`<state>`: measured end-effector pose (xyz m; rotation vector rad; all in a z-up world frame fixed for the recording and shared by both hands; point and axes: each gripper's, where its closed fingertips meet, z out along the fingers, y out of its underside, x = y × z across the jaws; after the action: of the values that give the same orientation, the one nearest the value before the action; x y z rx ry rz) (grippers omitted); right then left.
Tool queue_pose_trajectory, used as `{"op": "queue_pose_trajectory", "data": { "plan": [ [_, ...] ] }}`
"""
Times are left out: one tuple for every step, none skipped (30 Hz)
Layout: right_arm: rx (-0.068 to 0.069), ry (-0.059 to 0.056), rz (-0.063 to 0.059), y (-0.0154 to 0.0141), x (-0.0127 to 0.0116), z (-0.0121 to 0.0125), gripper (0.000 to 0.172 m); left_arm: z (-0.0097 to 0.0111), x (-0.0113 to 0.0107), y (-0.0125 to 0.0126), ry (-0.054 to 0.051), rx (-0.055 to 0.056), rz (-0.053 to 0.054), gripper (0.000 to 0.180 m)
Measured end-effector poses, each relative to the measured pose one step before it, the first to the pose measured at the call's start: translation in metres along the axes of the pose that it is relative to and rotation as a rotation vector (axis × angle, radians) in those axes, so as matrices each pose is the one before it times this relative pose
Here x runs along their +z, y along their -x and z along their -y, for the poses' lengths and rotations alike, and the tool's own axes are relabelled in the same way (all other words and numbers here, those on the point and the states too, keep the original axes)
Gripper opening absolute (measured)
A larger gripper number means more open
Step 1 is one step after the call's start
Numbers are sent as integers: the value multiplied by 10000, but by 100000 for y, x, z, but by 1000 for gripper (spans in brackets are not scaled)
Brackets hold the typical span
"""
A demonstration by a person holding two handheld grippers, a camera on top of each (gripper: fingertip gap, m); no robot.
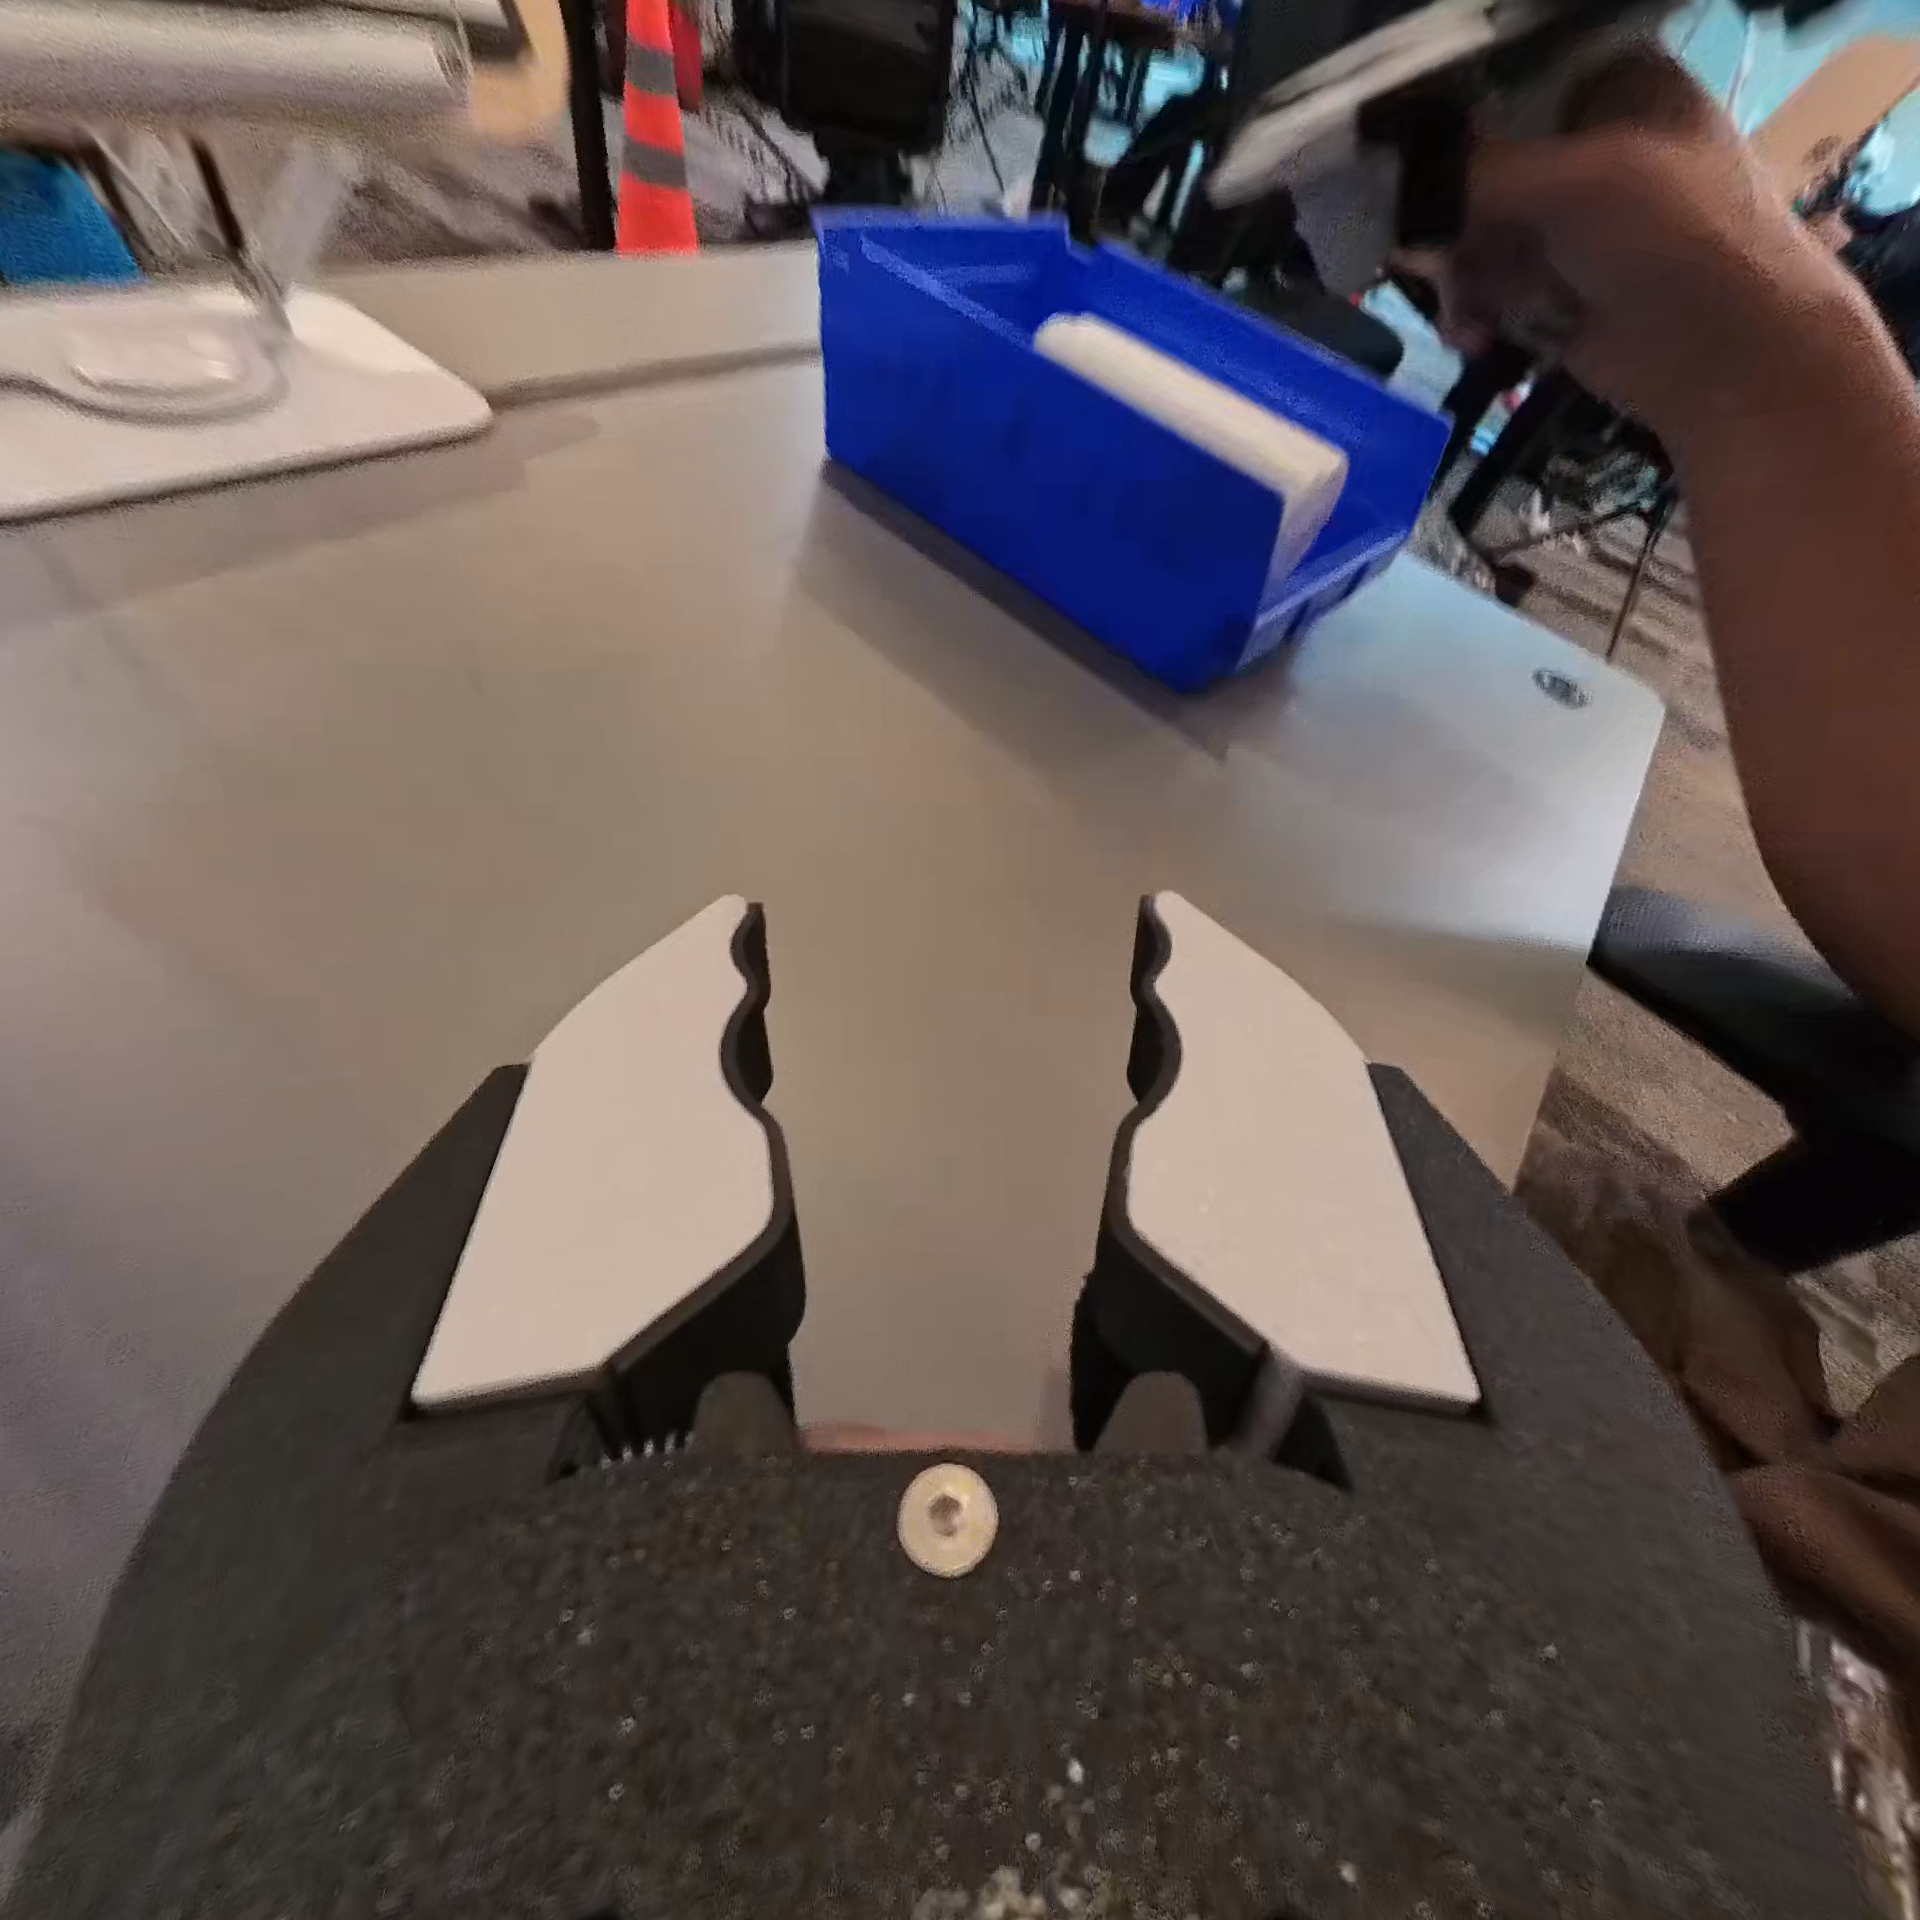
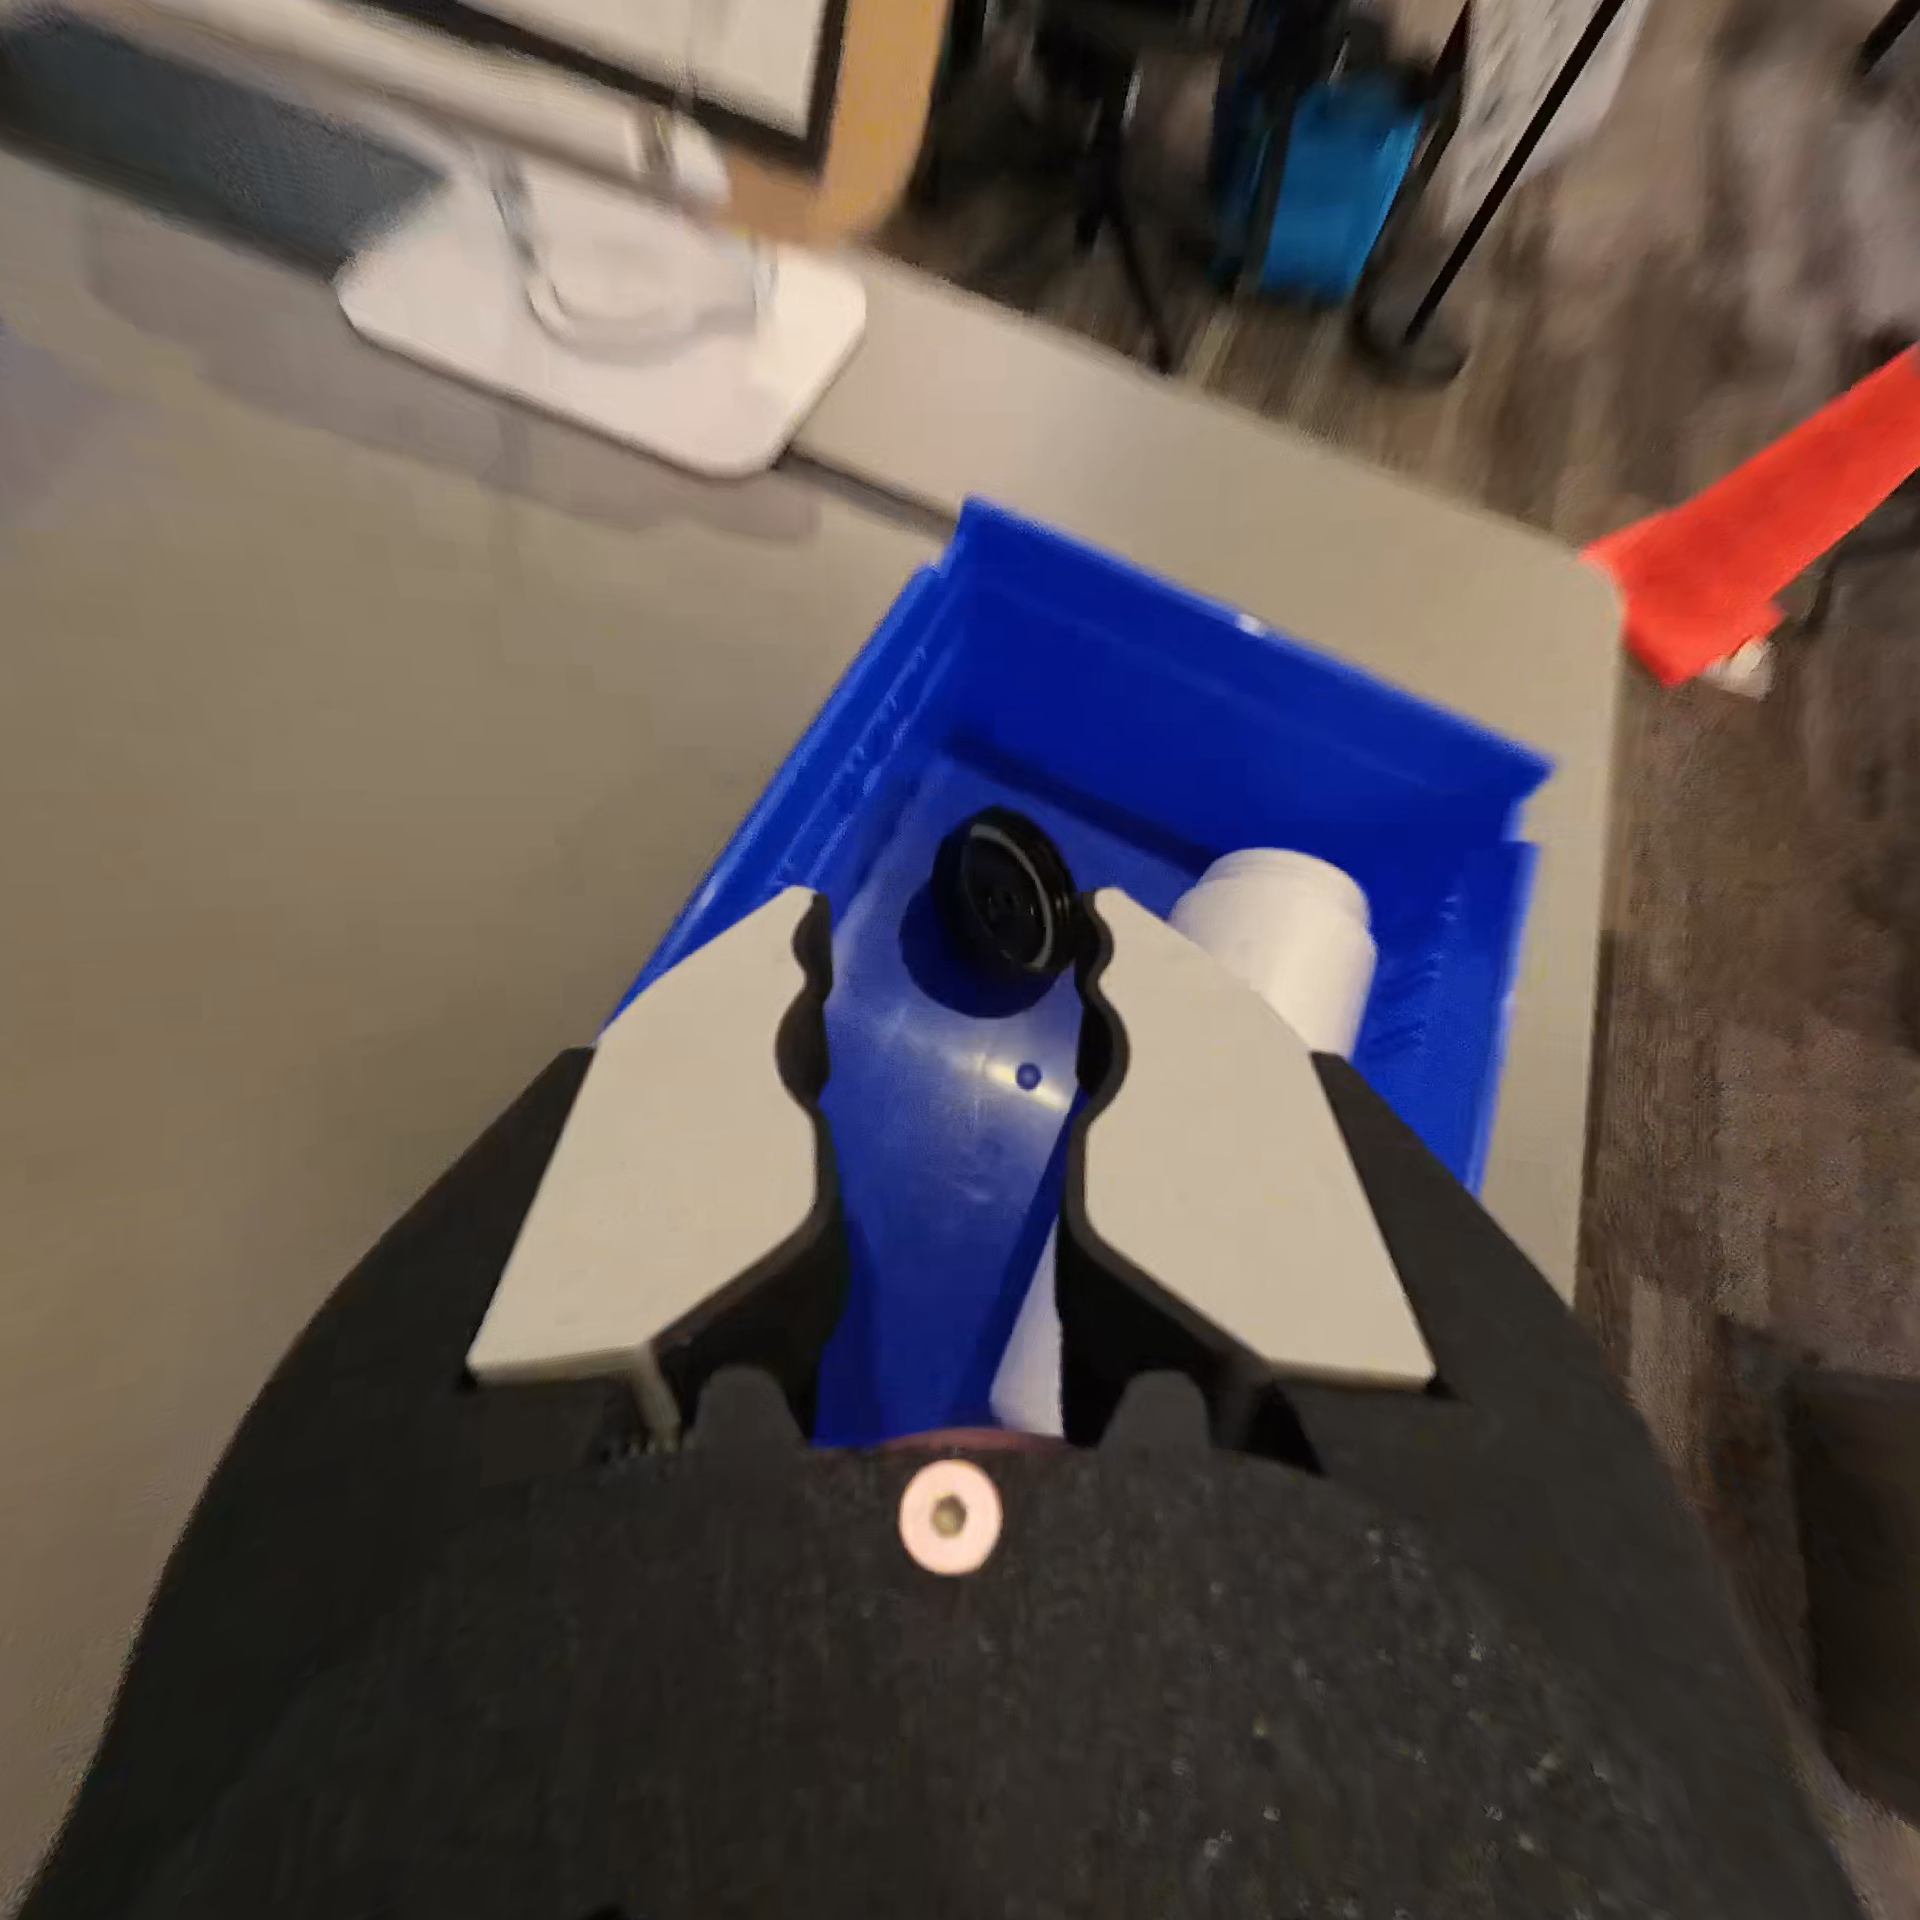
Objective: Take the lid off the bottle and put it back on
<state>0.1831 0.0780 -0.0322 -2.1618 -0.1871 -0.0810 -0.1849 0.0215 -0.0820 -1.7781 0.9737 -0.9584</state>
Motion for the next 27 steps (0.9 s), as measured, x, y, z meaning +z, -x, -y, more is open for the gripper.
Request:
{"op": "queue_pose_trajectory", "data": {
  "plan": [
    [130,-681,-30,495,-1951,170,45,772,-882,154,-230,132,345,66],
    [188,-362,39,711,-1574,-423,45,493,-986,547,-140,184,555,66],
    [310,-230,2,777,-1234,-1074,45,212,-1091,959,-94,194,750,66],
    [338,-148,84,963,-933,-1587,45,-63,-1152,1303,-75,158,888,66],
    [297,-122,147,1070,-725,-1844,46,-395,-1163,1524,5,56,931,66],
    [246,-186,122,944,-525,-1822,46,-695,-1064,1599,85,-30,855,66],
    [60,-117,81,708,-334,-1764,46,-881,-914,1603,83,-49,767,66],
    [-12,-54,-200,115,-184,-1591,46,-1000,-751,1633,77,-32,731,65],
    [8,11,-284,-149,-149,-1377,49,-1108,-570,1654,161,-19,733,65],
    [70,-8,-251,-177,-186,-1002,53,-1092,-441,1553,207,-36,696,65],
    [77,-239,-219,-224,-268,-499,52,-931,-379,1371,116,-87,594,66],
    [52,-369,-246,-383,-237,-223,50,-793,-375,1153,-6,-171,474,66],
    [54,-139,-228,-468,-161,-318,52,-760,-311,931,-12,-249,348,65],
    [127,101,-90,-296,-176,-295,52,-696,-169,686,68,-290,214,64],
    [174,-84,25,-142,-186,151,52,-408,-68,264,168,-257,-10,64],
    [179,-179,130,-21,-146,330,51,-20,1,-93,133,-152,-170,66],
    [129,-151,15,-168,-102,258,49,141,34,-55,4,-3,-48,66],
    [-3,-152,-59,-251,-39,173,48,-16,74,82,2,196,142,65],
    [-73,-39,-37,-183,38,7,48,-297,111,34,117,361,191,66],
    [-92,57,-53,-183,27,-114,48,-525,86,-68,245,380,154,66],
    [-77,42,-57,-161,-29,-83,48,-482,28,-199,238,225,67,68],
    [-16,-42,13,-35,-100,79,48,-228,-56,-381,104,31,-99,68],
    [14,-93,24,0,-119,192,47,1,-68,-528,7,-77,-233,68],
    [19,-88,-43,-90,-105,203,47,89,-14,-455,-32,-95,-202,67],
    [-3,-53,-12,-43,-54,106,46,27,61,-267,-17,-40,-105,67],
    [-21,20,-13,-62,9,-60,46,-99,139,-88,36,23,-15,67],
    [-11,47,-73,-161,51,-160,45,-175,210,-5,76,70,31,67]
  ]
}}
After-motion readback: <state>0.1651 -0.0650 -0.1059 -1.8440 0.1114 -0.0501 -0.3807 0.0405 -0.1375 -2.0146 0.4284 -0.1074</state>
